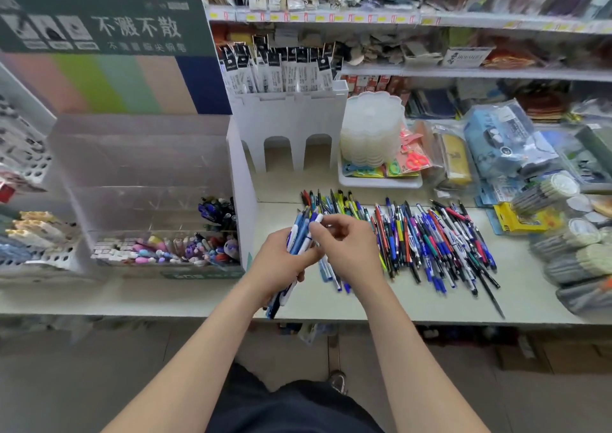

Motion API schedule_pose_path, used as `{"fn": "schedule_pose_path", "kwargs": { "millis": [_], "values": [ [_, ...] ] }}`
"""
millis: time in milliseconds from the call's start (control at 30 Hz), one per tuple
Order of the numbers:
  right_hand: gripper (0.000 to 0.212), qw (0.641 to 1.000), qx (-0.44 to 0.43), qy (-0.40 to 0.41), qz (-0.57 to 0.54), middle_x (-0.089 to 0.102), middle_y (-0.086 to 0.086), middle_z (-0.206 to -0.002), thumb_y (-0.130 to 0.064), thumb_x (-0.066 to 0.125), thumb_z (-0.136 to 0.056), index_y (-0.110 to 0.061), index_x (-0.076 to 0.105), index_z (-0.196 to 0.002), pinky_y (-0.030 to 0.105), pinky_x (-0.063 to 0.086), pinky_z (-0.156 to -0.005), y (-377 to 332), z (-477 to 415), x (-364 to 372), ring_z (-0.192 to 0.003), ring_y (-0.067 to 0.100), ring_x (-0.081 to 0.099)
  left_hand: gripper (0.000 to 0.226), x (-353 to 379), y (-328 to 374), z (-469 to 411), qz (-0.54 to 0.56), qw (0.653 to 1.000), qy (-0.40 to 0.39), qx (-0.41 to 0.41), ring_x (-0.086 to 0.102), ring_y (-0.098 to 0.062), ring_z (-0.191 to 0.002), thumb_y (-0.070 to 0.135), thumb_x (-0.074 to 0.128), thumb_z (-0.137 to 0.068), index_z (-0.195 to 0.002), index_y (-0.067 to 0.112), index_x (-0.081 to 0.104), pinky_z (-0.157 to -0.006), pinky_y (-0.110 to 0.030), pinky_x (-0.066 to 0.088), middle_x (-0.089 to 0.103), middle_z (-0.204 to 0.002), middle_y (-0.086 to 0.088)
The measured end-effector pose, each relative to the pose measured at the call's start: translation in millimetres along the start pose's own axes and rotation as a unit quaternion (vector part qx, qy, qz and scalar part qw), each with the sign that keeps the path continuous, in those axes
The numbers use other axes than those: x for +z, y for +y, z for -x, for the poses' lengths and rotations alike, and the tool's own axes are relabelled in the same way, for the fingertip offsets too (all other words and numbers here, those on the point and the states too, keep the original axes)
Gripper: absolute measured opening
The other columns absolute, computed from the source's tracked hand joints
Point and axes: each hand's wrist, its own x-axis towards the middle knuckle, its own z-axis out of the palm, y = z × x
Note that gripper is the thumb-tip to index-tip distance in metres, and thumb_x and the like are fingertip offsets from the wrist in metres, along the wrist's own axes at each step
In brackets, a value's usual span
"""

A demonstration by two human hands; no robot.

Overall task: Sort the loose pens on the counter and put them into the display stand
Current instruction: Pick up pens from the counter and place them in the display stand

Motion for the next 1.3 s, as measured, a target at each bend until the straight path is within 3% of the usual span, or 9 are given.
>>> {"fn": "schedule_pose_path", "kwargs": {
  "millis": [200,400,633,733,833,933,1033,1167,1300],
  "values": [
    [0.018,0.975,0.040,0.115,-0.183,0.071,-0.001,-0.071,-0.025,0.057,-0.108,-0.013,0.057,-0.121,0.029,0.053,-0.058,-35.4,-6.2,57.8,-0.063,0.013,0.063,0.026,-78.5,-11.5,-0.7,0.094,0.992,-0.085,-0.017,0.050,-0.021,-0.058,0.028,0.077,-0.098,-0.098,0.009,0.058,-0.053,-0.032,0.047,0.051,-0.068,0.000],
    [0.019,0.918,-0.036,0.246,-0.308,0.073,0.023,-0.091,-0.016,0.062,-0.107,-0.010,0.045,-0.112,0.039,0.064,-0.066,-69.9,15.5,145.3,-0.072,0.036,0.076,0.026,-160.7,-28.4,-0.4,0.179,0.983,-0.031,0.007,0.046,-0.018,-0.055,0.030,0.065,-0.106,-0.092,0.011,0.054,-0.051,-0.031,0.044,0.050,-0.073,-0.006],
    [0.015,0.975,-0.034,0.120,-0.185,0.078,0.012,-0.081,-0.007,0.083,-0.090,-0.009,0.074,-0.101,0.046,0.063,-0.065,-83.3,57.2,212.2,-0.072,0.035,0.077,0.029,-224.8,-38.4,1.3,0.245,0.969,0.008,0.028,0.049,-0.023,-0.057,0.034,0.064,-0.106,-0.100,0.006,0.058,-0.056,-0.038,0.049,0.055,-0.070,-0.010],
    [0.015,0.991,-0.038,0.049,-0.116,0.080,0.002,-0.081,-0.014,0.085,-0.089,-0.018,0.082,-0.103,0.030,0.062,-0.067,-95.0,61.2,227.1,-0.074,0.019,0.077,0.032,-241.7,-40.1,2.2,0.221,0.975,0.001,0.037,0.066,-0.031,-0.073,0.043,0.073,-0.099,-0.103,0.012,0.066,-0.078,-0.058,0.060,0.067,-0.080,-0.011],
    [0.003,0.997,-0.064,0.031,-0.024,0.077,-0.004,-0.072,-0.020,0.083,-0.091,-0.022,0.084,-0.092,0.020,0.054,-0.065,-103.5,58.6,232.5,-0.065,0.009,0.071,0.034,-255.0,-37.1,5.6,0.183,0.982,-0.023,0.036,0.075,-0.038,-0.091,0.044,0.075,-0.097,-0.105,0.011,0.071,-0.089,-0.065,0.060,0.075,-0.091,-0.013],
    [0.016,0.996,-0.062,0.052,0.027,0.075,-0.005,-0.069,-0.031,0.077,-0.095,-0.026,0.083,-0.081,0.027,0.055,-0.065,-106.4,48.9,231.6,-0.065,0.010,0.069,0.031,-264.2,-31.5,8.4,0.138,0.989,-0.024,0.046,0.071,-0.026,-0.079,0.036,0.069,-0.103,-0.099,0.006,0.073,-0.085,-0.058,0.062,0.074,-0.084,-0.009],
    [0.017,0.993,-0.028,0.111,-0.031,0.077,-0.003,-0.076,-0.041,0.076,-0.094,-0.026,0.081,-0.089,0.032,0.061,-0.069,-114.2,36.5,230.5,-0.073,0.014,0.074,0.028,-267.3,-25.8,9.9,0.092,0.993,-0.042,0.062,0.069,-0.023,-0.077,0.038,0.068,-0.103,-0.099,0.011,0.076,-0.081,-0.050,0.059,0.075,-0.085,-0.006],
    [0.019,0.981,0.033,0.007,-0.189,0.080,0.003,-0.085,-0.026,0.069,-0.103,-0.014,0.084,-0.100,0.023,0.057,-0.064,-126.3,24.8,229.6,-0.076,0.014,0.076,0.032,-265.9,-19.2,6.0,0.099,0.989,-0.067,0.082,0.075,-0.036,-0.105,0.037,0.074,-0.099,-0.122,0.016,0.068,-0.096,-0.051,0.061,0.078,-0.108,-0.013],
    [0.026,0.966,0.089,-0.027,-0.241,0.066,0.003,-0.070,-0.027,0.071,-0.100,-0.005,0.082,-0.091,0.021,0.044,-0.056,-127.7,6.2,230.4,-0.065,0.016,0.057,0.030,-273.1,-13.8,-0.3,0.095,0.991,-0.042,0.082,0.076,-0.025,-0.096,0.027,0.076,-0.098,-0.122,0.013,0.066,-0.089,-0.039,0.061,0.079,-0.103,-0.008]
  ]
}}
